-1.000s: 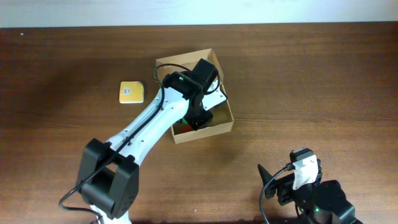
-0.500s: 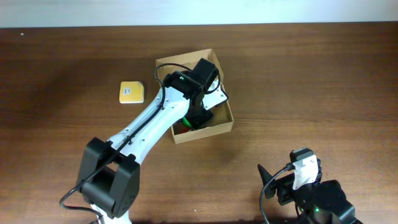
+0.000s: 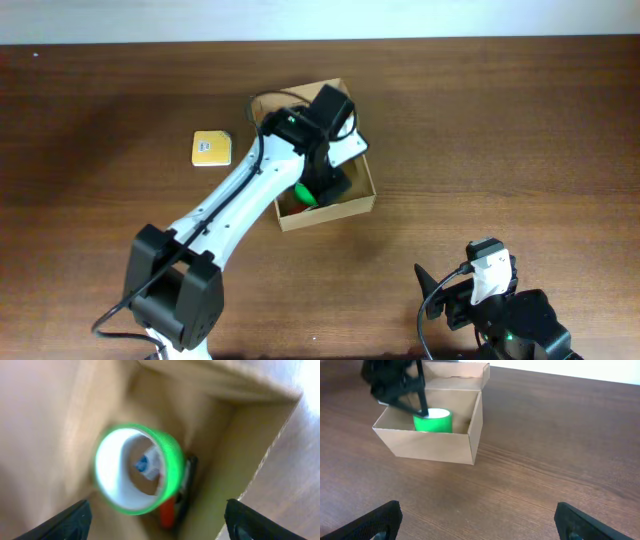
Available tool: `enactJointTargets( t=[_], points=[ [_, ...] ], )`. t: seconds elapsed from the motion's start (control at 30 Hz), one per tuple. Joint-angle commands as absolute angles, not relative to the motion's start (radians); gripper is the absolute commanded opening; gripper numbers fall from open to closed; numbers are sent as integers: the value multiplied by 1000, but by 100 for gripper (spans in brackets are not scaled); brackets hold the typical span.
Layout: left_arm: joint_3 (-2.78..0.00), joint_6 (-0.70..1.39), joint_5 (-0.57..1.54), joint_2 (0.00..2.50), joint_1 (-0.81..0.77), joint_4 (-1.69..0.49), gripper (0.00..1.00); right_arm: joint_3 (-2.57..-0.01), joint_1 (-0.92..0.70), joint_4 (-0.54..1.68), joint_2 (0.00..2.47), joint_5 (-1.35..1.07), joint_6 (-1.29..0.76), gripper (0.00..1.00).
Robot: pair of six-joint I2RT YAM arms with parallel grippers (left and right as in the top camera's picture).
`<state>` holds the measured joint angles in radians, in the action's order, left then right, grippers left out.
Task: Pack container
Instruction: 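Lower the tape roll into the cardboard box and release it, then move the left gripper over to the yellow sticky-note pad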
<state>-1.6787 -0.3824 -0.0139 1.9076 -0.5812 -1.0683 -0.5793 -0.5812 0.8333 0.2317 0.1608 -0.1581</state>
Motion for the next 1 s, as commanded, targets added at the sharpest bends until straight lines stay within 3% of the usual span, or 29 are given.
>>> enactJointTargets(
  t=[0.0,0.03,0.13,0.27,0.67,0.97],
  points=[
    [-1807,-380,-100,1877,-568,-1095,87,-577,-577,831,224,177,-166,99],
    [-1835,-358,-141,1870,-560,-1104,92,-577,-577,831,224,177,-166,99],
    [-1908,-239,-303,1842,-507,-1140,96,-577,-577,831,224,177,-166,99],
    [-1933,-125,-327,1813,-383,-1202,100,-577,-577,831,224,177,-166,99],
    [-1933,-38,-121,1831,-59,-1162,100,-577,-577,831,224,177,-166,99],
    [-1933,-38,-29,2005,-19,-1170,100,-577,-577,831,224,177,-166,99]
  ],
)
